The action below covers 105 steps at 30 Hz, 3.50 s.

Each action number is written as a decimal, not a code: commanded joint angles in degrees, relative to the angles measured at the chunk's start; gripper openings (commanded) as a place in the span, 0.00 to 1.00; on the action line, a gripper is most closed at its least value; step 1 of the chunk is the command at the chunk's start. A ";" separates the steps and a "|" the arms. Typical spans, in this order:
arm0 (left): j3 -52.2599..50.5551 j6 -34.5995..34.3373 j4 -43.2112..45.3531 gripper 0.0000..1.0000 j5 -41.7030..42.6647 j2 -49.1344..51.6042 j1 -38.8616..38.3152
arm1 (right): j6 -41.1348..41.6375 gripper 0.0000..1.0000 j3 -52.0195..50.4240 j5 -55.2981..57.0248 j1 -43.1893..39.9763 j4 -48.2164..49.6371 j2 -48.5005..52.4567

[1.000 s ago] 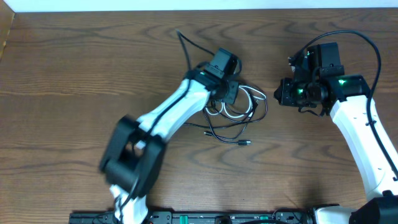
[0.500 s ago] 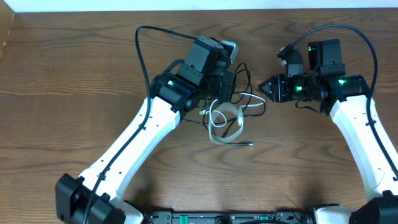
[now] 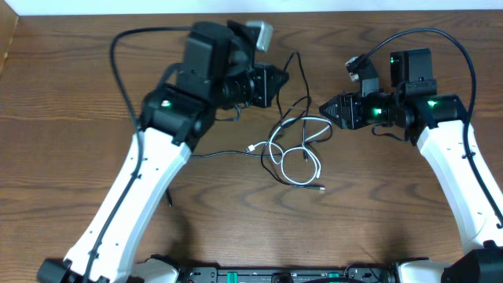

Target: Untangle cables

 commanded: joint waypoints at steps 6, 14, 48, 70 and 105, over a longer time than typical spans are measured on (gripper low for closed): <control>3.04 -6.05 6.36 0.08 4.83 -5.22 0.57 | -0.61 0.47 0.44 -2.19 1.33 2.40 0.72; 3.13 -11.52 14.45 0.07 4.85 -7.45 0.68 | 6.67 0.50 0.44 -0.39 4.59 8.46 1.68; 3.41 -17.18 29.40 0.07 -0.50 -13.55 10.43 | 4.26 0.73 3.67 7.45 -0.59 1.36 7.98; 3.39 -46.77 36.83 0.08 -1.68 -6.56 10.40 | -6.21 0.82 5.60 -28.59 11.34 24.50 -0.15; 3.28 -45.20 32.22 0.08 -0.52 -5.35 9.29 | 5.90 0.65 5.60 -46.01 12.02 42.93 5.97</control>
